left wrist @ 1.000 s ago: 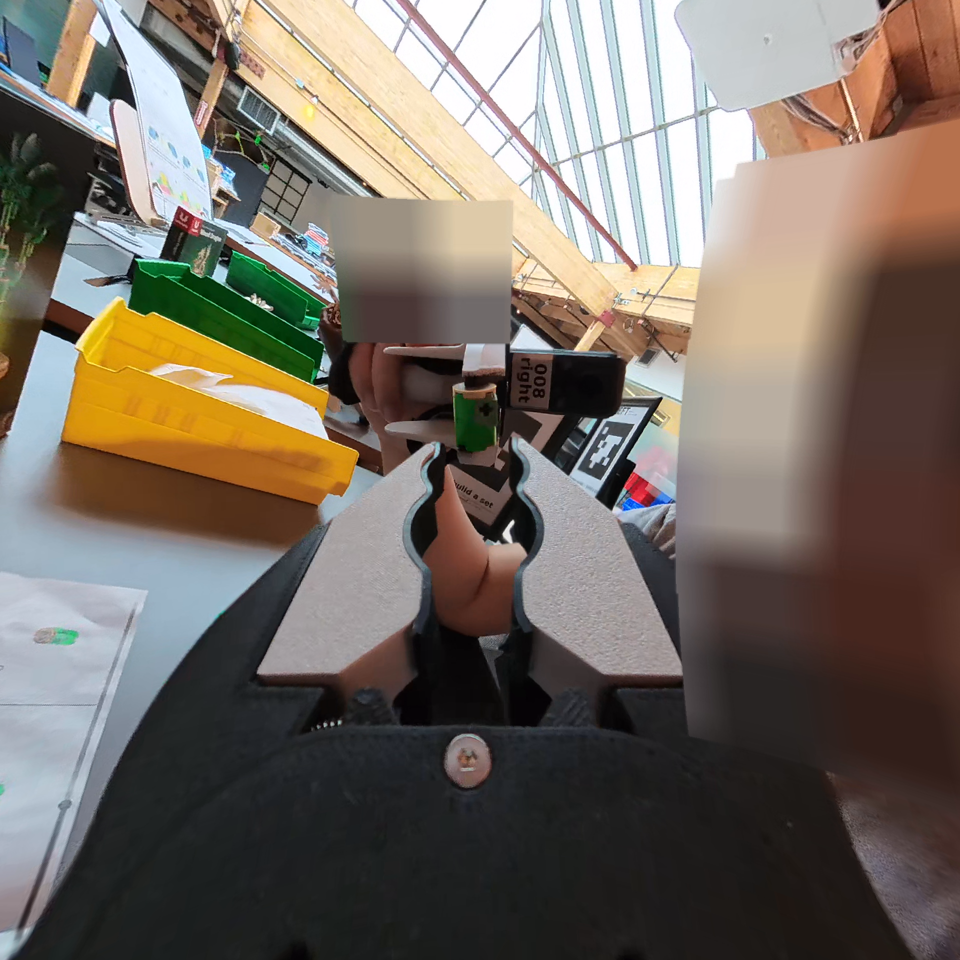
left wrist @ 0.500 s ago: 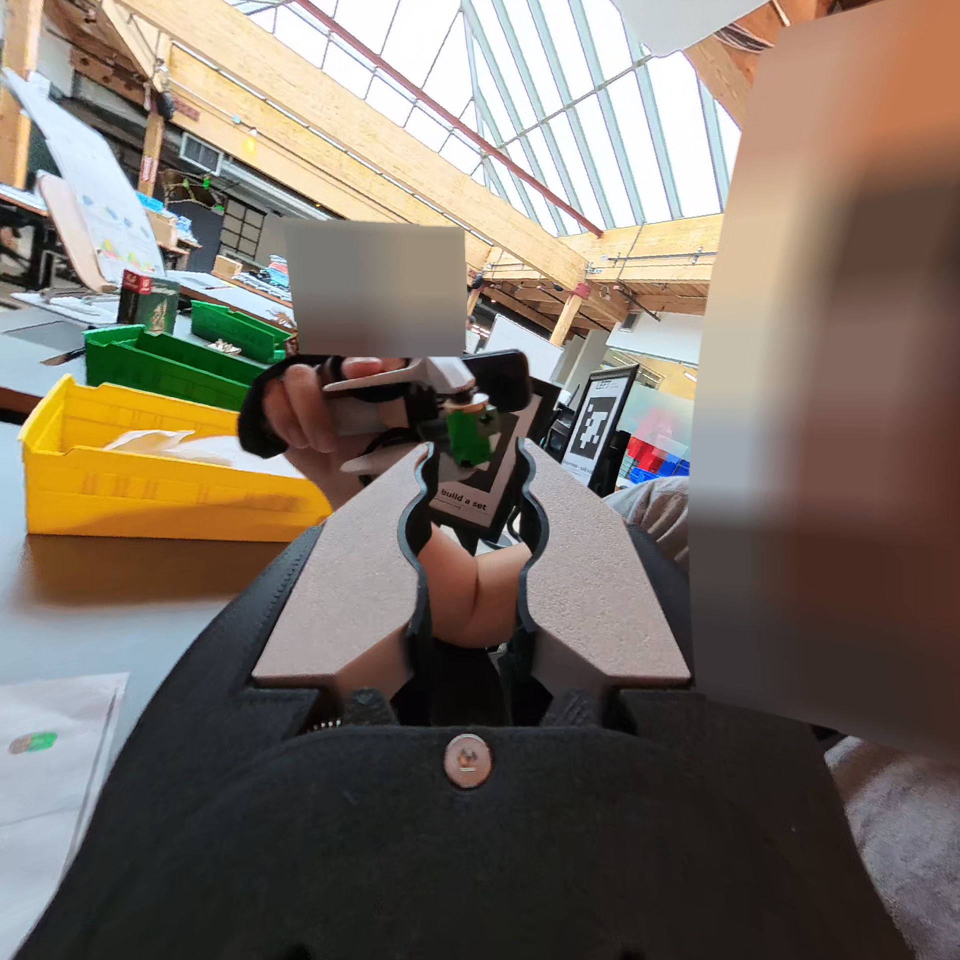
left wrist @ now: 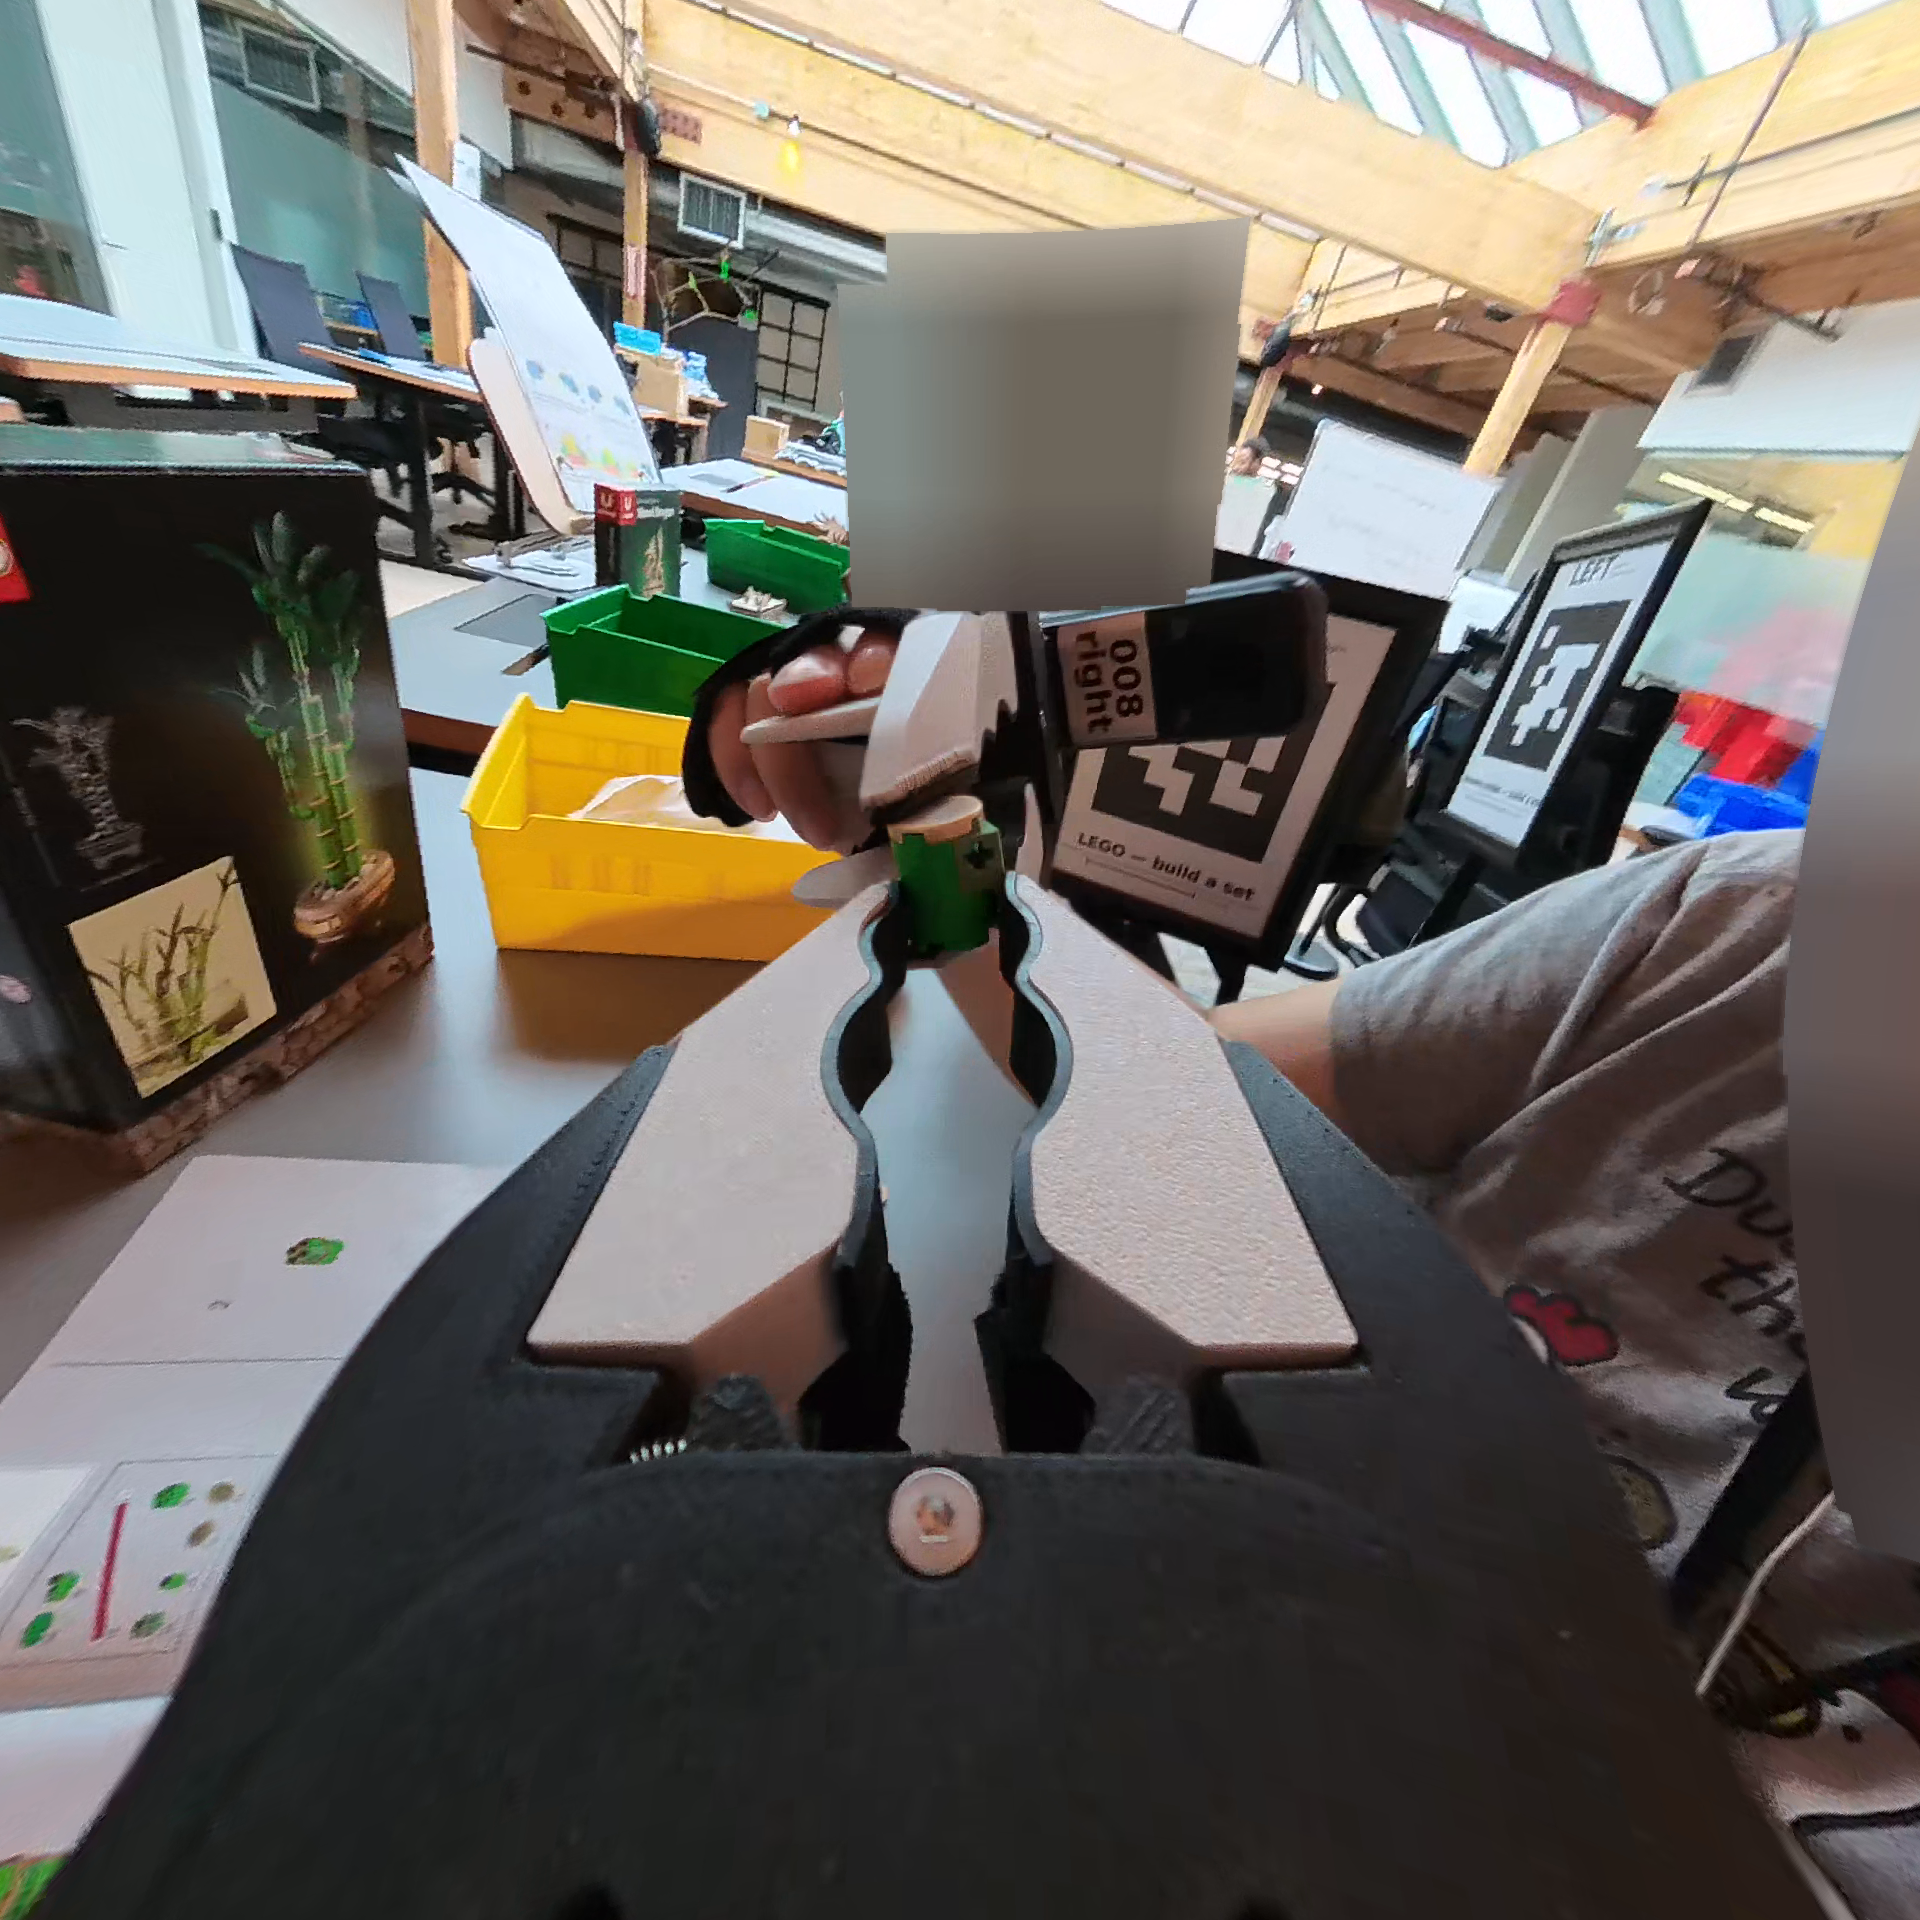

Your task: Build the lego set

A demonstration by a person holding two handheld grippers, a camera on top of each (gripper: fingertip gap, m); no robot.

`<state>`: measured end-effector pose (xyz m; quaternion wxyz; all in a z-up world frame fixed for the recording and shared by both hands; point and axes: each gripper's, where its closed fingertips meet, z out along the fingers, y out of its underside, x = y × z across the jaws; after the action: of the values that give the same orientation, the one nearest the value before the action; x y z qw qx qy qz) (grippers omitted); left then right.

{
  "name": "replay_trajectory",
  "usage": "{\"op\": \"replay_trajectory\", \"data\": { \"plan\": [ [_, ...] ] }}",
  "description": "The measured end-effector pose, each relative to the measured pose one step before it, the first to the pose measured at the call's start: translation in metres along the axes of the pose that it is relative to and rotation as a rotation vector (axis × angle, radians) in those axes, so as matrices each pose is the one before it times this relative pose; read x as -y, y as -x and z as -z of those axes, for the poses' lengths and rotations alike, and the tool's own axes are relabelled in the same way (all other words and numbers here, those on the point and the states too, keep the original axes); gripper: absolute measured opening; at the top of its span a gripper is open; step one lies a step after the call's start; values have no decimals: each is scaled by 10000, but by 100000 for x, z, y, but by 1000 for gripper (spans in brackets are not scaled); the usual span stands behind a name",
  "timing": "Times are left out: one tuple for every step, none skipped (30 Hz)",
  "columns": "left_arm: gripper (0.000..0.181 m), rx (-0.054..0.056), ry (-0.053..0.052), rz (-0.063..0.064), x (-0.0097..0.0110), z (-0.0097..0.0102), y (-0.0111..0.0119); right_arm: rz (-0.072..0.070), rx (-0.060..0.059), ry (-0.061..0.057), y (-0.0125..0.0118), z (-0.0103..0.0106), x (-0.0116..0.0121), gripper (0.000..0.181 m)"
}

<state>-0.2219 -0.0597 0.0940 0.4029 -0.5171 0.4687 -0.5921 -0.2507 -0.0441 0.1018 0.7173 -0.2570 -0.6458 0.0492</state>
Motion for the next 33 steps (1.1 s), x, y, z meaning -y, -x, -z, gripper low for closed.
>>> {"op": "replay_trajectory", "data": {
  "plan": [
    [15, 203, 26, -180, 7, -23, 158, -61, -6, 129, -87, 34, -161, 24],
    [15, 194, 21, -181, -29, -31, 158, -90, 30, 137, -27, 27, -171, 26],
    [15, 133, 60, -137, -115, -53, 125, -63, 54, 156, -1, 77, -191, 29],
    [16, 108, 64, -89, -132, -70, 150, -63, 53, 206, -20, 108, -272, 32],
    [15, 124, -17, -58, -54, -31, 229, -75, 93, 366, 12, 190, -554, 33],
    [15, 139, -104, -38, 46, 23, 293, -66, 196, 539, 146, 240, -868, 33],
    [15, 121, -104, -24, 8, 45, 326, 9, 43, 648, -43, 316, -1065, 33],
    [15, 29, -52, 31, -71, 23, 244, 56, -84, 417, -230, 394, -823, 34],
    [15, 61, 5, 55, -170, -4, 340, -128, 99, 158, 5, 473, -486, 32],
    [15, 203, -10, -88, -213, 15, 548, -495, 311, 48, 188, 518, -342, 27],
    [15, 329, 42, -312, -387, -15, 717, -775, 388, 12, 224, 485, -306, 26],
    [15, 460, 204, -505, -711, -95, 875, -830, 346, 66, 156, 432, -353, 27],
    [16, 552, 314, -673, -973, -197, 919, -749, 454, 90, 390, 312, -359, 28],
    [16, 565, 360, -754, -1152, -325, 825, -640, 521, 97, 577, 140, -381, 30],
    [16, 391, 398, -715, -1247, -451, 433, -454, 319, 223, 353, -50, -517, 33],
    [16, 238, 416, -592, -1217, -535, 105, -216, 156, 307, 176, -212, -563, 36],
    [15, 109, 397, -488, -1071, -574, -159, -72, 198, 267, 313, -324, -441, 40],
    [16, -37, 375, -358, -885, -568, -406, 12, 208, 273, 370, -390, -384, 40],
    [16, -145, 274, -274, -578, -472, -571, 71, 167, 286, 333, -412, -368, 40],
    [16, -105, 155, -266, -300, -346, -489, 91, 136, 267, 272, -408, -330, 39],
    [16, 25, 171, -236, -268, -238, -225, 68, 103, 220, 208, -361, -269, 39],
    [16, -3, 185, -212, -245, -158, -181, 8, 124, 137, 221, -312, -178, 38],
    [16, -29, 155, -212, -204, -79, -191, -20, 159, 80, 242, -256, -114, 37],
    [16, -104, 93, -177, -102, -49, -274, -20, 122, 45, 177, -231, -65, 35],
    [16, -122, 25, -108, 24, -8, -279, 24, 63, 17, 90, -225, -9, 35],
    [16, 36, 26, -54, 17, -2, -8, 53, 51, 22, 92, -236, -17, 35],
    [16, 47, 48, -49, 10, 1, 20, 31, 82, 41, 139, -211, -31, 35],
    [16, -20, 65, -80, -26, -20, -99, -6, 93, 65, 142, -185, -67, 34],
    [16, 18, 73, -95, -47, -19, -52, -12, 47, 54, 70, -144, -41, 34],
    [16, 19, 61, -105, -26, -12, -61, 2, 11, 8, 15, -99, 22, 34],
    [16, -5, 43, -121, 3, -20, -113, 12, 14, 14, 18, -70, -20, 32],
    [16, 41, 37, -119, 22, -20, -45, 10, 25, 44, 37, -57, -85, 30],
    [16, 65, 49, -114, 8, 0, 0, 13, 37, 51, 46, -31, -101, 26]
  ]
}}
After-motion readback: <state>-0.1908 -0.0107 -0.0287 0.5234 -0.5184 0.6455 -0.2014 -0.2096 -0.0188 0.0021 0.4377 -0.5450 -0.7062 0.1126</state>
